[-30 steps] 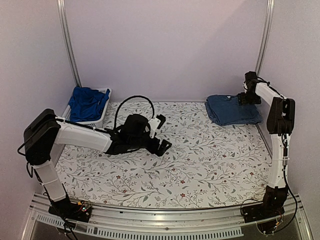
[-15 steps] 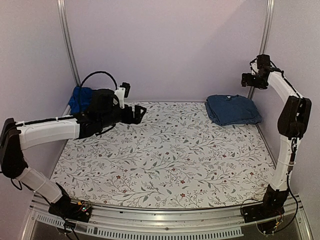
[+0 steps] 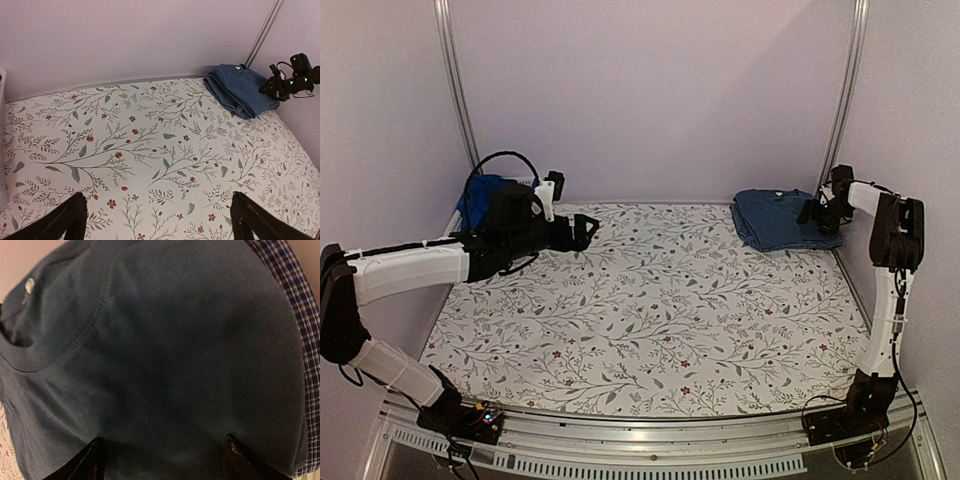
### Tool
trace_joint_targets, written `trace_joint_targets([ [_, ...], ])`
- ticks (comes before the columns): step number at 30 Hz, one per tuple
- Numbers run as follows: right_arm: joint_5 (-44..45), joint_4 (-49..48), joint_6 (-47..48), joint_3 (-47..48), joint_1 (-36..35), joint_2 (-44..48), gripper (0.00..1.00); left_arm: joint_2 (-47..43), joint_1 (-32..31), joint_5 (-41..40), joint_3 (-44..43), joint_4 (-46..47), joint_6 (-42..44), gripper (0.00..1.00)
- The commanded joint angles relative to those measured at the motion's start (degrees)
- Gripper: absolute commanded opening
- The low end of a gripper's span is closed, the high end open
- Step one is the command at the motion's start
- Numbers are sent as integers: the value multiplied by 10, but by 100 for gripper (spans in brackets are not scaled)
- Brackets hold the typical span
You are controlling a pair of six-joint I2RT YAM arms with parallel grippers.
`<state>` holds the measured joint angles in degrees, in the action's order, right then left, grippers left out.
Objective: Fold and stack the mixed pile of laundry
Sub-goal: Adjust the square-folded T-shirt at the corner of the board.
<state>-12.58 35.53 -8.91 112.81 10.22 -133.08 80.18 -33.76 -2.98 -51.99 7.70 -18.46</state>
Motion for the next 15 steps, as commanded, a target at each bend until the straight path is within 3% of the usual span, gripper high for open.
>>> trace_joint_targets([
  [1,8,-24,-27,-72,18,5,80,14,13,18,8,19,-8,100],
  [8,-28,-97,-35,-219,18,108,85,20,20,25,7,20,-11,100],
  [15,-98,-101,-18,-199,17,196,87,25,45,16,-14,-21,-19,100],
])
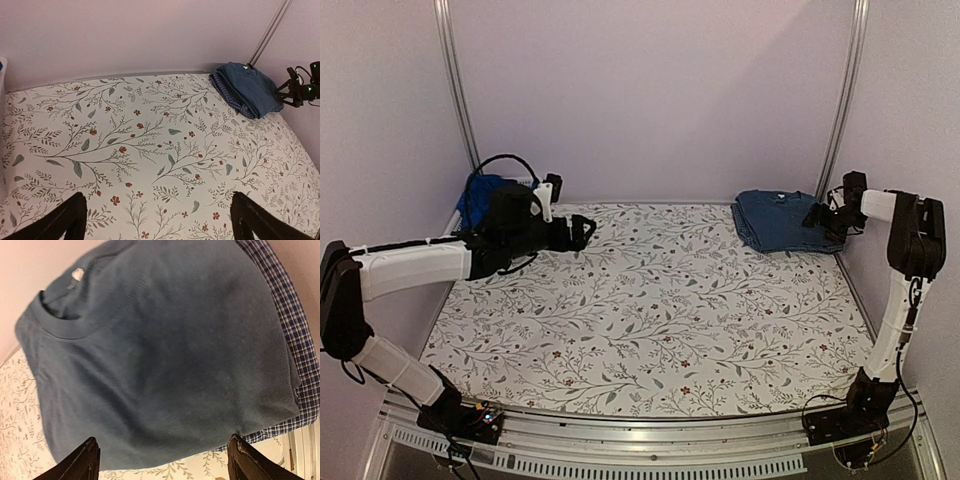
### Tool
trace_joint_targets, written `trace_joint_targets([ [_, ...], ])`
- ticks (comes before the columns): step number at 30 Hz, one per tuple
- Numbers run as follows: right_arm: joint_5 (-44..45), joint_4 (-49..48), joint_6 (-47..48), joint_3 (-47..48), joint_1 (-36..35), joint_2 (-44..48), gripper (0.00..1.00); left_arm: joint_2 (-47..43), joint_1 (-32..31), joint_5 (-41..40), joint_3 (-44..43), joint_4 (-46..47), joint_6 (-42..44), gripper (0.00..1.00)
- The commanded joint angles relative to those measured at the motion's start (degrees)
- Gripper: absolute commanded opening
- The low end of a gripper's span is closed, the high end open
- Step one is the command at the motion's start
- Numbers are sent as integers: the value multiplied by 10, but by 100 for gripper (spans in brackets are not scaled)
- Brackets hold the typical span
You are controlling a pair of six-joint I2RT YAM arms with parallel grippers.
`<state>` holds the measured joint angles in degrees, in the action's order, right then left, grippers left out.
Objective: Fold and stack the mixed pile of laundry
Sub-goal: Adjust the square-folded T-shirt at the corner of the board, then pick up the crumpled skirt and place it in the bin.
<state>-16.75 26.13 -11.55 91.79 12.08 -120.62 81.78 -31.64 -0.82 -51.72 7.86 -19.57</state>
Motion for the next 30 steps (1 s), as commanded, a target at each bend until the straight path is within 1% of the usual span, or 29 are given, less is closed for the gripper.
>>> trace_joint_targets([
  [1,-68,-10,8,13,-2,85,88,10,33,-10,-25,-36,-11,100],
  [5,-108,-8,12,18,-17,125,92,11,92,-31,-68,-108,-30,100],
  [7,-118,-9,18,15,-32,143,98,12,136,-32,-88,-135,-46,100],
  [8,-124,-11,20,11,-38,150,99,13,165,-31,-100,-146,-52,100],
  [11,-143,-31,18,-12,-63,176,99,29,222,-51,-136,-173,-65,100],
  [15,-142,-47,24,-47,-108,209,99,87,298,-93,-200,-215,-68,100],
  [18,-136,-63,30,-79,-147,225,99,151,359,-74,-245,-237,-86,100],
  [21,-133,-71,33,-100,-174,231,99,217,390,-67,-280,-239,-94,100],
  [24,-133,-76,36,-118,-190,228,99,279,404,-74,-311,-242,-97,100],
  [27,-143,-82,35,-136,-194,222,99,337,405,-125,-341,-247,-100,100],
  [30,-146,-85,36,-147,-199,219,99,395,407,-155,-388,-269,-97,100],
])
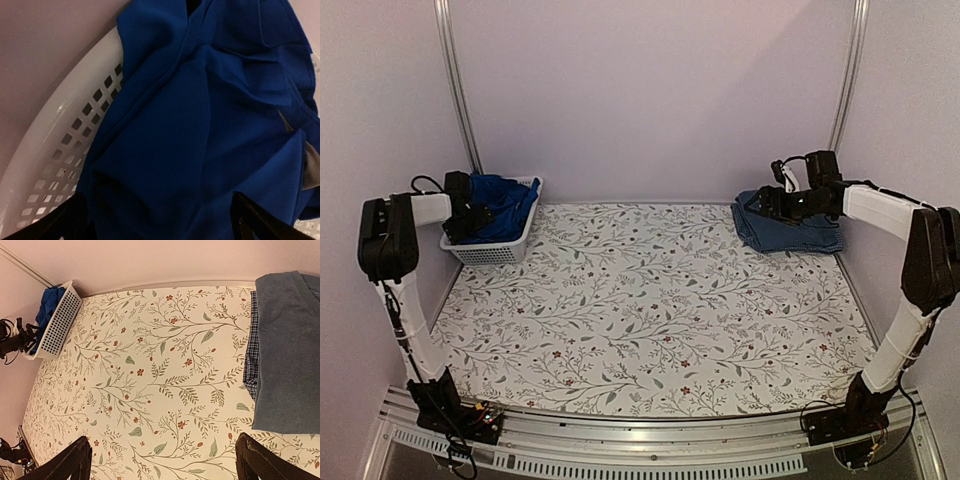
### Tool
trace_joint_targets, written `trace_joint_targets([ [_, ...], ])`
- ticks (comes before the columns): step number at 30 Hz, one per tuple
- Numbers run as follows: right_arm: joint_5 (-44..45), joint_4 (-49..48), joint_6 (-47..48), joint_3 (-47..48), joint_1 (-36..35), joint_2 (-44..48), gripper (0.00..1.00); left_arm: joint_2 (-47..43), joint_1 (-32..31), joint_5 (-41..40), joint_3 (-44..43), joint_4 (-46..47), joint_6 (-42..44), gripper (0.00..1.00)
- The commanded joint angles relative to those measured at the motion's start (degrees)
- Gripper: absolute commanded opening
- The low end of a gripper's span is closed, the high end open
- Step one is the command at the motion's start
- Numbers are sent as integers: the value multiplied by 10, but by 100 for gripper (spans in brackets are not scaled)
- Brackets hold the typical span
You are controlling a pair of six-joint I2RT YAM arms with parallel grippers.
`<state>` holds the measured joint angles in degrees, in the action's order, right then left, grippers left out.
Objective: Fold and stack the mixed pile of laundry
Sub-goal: Pick up the crumpled skirt and place it in the bin.
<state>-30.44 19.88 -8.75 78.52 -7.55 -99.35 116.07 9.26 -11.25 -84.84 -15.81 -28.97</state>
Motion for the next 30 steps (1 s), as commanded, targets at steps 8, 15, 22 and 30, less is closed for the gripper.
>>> trace_joint_targets([
  [8,-3,-19,11,-18,-3,2,99,166,6,-2,-177,-53,20,66],
  [15,-7,-17,6,-27,-3,11,99,76,-5,72,-161,20,46,0],
  [22,-22,-25,-1,-41,-5,27,99,-102,-65,100,-137,114,127,0],
  [30,-34,-31,-9,-52,-8,45,99,-178,-103,329,-168,179,107,0],
])
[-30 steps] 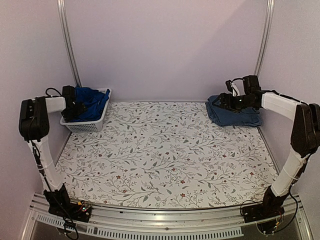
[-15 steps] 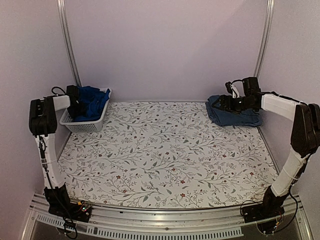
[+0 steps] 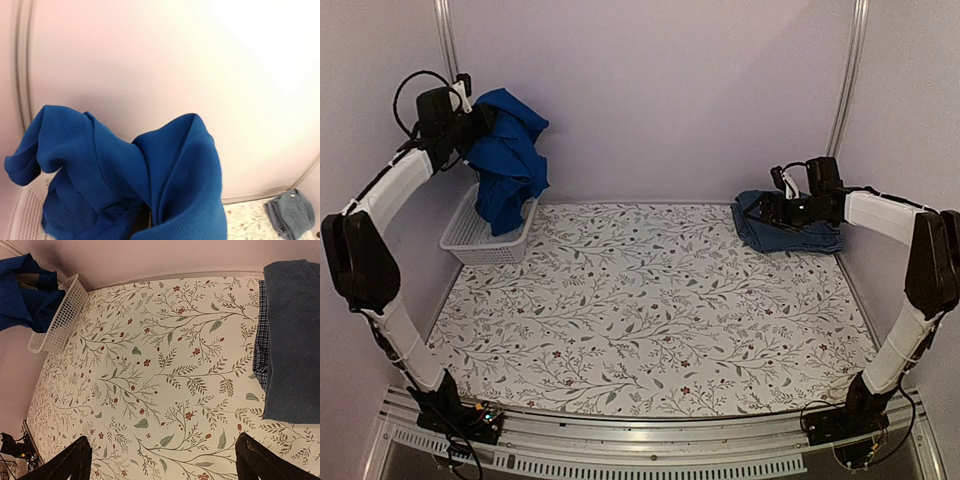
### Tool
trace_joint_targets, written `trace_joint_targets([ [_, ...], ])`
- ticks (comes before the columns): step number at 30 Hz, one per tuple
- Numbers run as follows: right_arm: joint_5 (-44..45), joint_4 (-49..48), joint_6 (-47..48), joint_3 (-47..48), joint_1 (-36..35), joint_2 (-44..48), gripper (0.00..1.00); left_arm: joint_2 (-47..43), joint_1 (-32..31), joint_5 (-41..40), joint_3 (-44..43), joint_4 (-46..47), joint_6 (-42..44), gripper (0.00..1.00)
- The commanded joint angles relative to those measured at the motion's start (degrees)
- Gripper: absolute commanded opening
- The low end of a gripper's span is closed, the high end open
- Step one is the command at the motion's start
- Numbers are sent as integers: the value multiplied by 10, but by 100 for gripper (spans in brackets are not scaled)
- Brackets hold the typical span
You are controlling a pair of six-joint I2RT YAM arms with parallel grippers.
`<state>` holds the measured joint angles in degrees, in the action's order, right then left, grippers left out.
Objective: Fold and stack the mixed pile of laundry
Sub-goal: Pick up the crumpled skirt and place it in the bin, then place the crumpled skirt at the center of the board.
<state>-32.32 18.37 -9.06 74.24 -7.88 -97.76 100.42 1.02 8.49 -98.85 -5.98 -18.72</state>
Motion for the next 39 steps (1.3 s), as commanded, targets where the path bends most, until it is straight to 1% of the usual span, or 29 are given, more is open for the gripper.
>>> trace_joint_targets([
  [1,-17,-18,-7,-11,-5,30,99,-27,-36,145,-35,81,11,0],
  [8,-26,-19,-12,-13,-5,39,99,-70,-165,195,-78,62,67,0],
  [10,-29,-20,-13,-12,-6,43,99,-74,-202,205,-95,38,75,0],
  [12,-29,-20,-13,-13,-5,47,99,-79,-224,232,-107,39,75,0],
  [14,-28,-20,-13,-13,-6,50,99,-84,-242,241,-117,45,66,0],
  [16,-28,-20,-13,-13,-5,52,99,-80,-257,276,-133,51,58,0],
  [18,-27,-20,-13,-12,-5,54,99,-80,-270,291,-139,43,61,0],
  [22,-25,-20,-12,-17,-5,60,99,-86,-273,313,-83,46,31,0],
  [23,-25,-19,-12,-17,-5,61,99,-88,-272,319,-54,50,10,0],
  [24,-23,-18,-11,-17,-5,61,99,-91,-273,335,-23,82,-7,0],
  [25,-22,-17,-11,-17,-6,61,99,-94,-277,343,15,94,-21,0],
  [27,-22,-14,-9,-18,-5,61,99,-104,-290,346,88,97,-23,0],
  [28,-24,-13,-8,-19,-5,62,99,-109,-297,330,114,77,-5,0],
  [30,-29,-11,-5,-23,-6,62,99,-118,-313,272,156,27,27,0],
  [32,-30,-10,-3,-28,-5,62,99,-116,-345,190,161,-18,68,0],
  [35,-32,-7,1,-31,-6,63,99,-62,-439,89,104,-112,151,0],
  [37,-38,-5,4,-33,-5,69,99,-2,-507,20,55,-174,200,0],
  [39,-30,-2,7,-40,-3,79,99,67,-558,-23,14,-221,237,0],
])
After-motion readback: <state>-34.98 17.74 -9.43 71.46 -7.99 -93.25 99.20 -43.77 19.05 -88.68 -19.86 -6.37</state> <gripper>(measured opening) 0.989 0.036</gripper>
